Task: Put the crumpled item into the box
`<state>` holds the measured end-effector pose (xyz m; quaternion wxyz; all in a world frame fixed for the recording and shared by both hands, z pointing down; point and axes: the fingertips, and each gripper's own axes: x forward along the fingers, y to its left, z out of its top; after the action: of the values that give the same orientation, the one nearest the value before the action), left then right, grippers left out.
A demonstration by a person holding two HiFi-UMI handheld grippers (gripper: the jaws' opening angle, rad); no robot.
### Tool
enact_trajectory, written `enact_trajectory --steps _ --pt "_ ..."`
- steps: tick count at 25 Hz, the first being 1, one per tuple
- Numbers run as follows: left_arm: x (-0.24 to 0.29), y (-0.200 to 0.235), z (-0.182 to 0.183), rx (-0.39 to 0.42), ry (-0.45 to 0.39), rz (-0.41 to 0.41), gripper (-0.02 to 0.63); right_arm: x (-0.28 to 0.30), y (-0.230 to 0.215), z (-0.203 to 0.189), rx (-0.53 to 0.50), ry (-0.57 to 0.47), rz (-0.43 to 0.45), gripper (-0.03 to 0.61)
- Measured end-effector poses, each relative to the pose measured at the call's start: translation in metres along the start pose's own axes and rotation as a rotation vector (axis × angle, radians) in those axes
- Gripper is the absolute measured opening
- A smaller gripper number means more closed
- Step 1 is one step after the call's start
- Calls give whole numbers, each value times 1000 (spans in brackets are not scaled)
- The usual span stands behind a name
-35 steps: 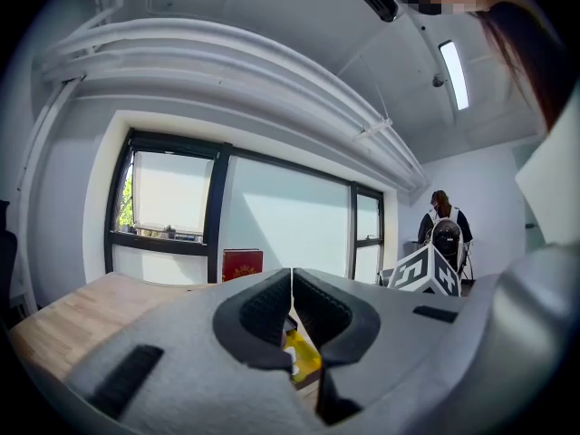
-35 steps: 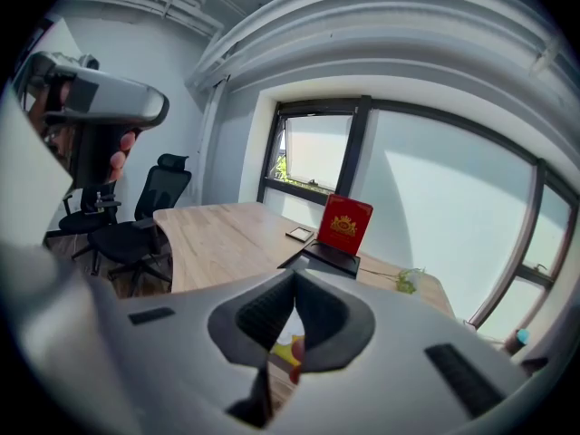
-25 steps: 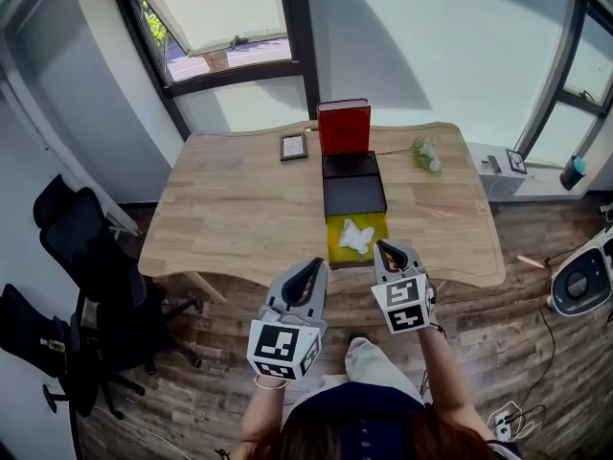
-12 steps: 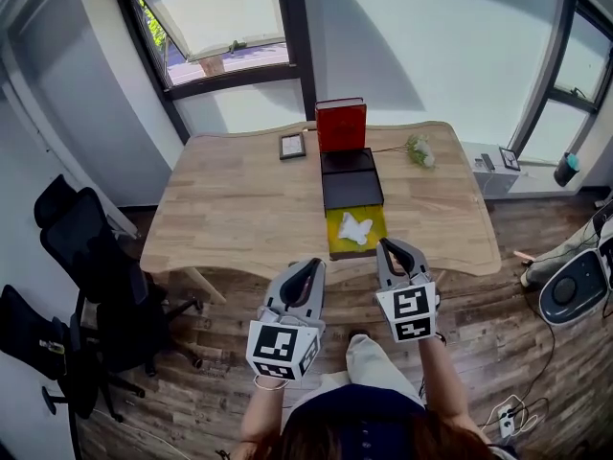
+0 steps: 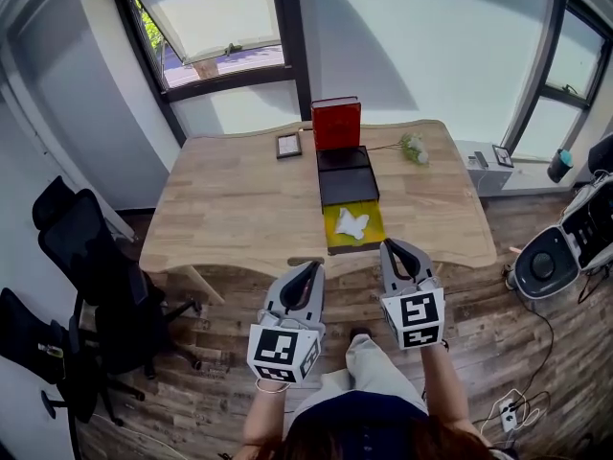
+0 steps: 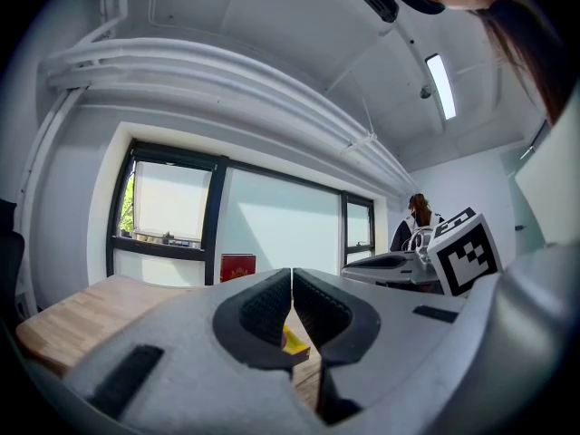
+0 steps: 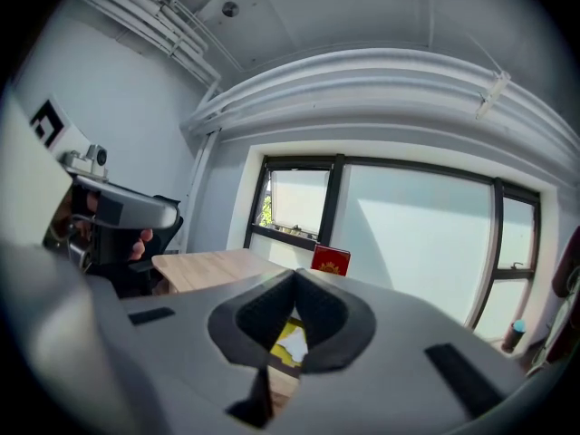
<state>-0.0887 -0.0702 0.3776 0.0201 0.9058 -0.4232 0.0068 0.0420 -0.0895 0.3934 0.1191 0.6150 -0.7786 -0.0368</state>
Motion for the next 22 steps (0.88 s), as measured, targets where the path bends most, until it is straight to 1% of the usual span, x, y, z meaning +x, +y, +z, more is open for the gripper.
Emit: enact_trajectory --steps 6,11,16,22 --pt "-7 0 2 -5 -13 6 29 -19 2 12 21 -46 -23 25" --pt "-8 4 1 -11 -13 19 29 -30 2 16 33 -60 -35 25" --pt "-7 4 1 -26 -18 31 29 -36 2 19 31 -64 -31 25" --pt "-6 -3 2 -40 -11 45 29 -45 1 21 25 -66 -5 25"
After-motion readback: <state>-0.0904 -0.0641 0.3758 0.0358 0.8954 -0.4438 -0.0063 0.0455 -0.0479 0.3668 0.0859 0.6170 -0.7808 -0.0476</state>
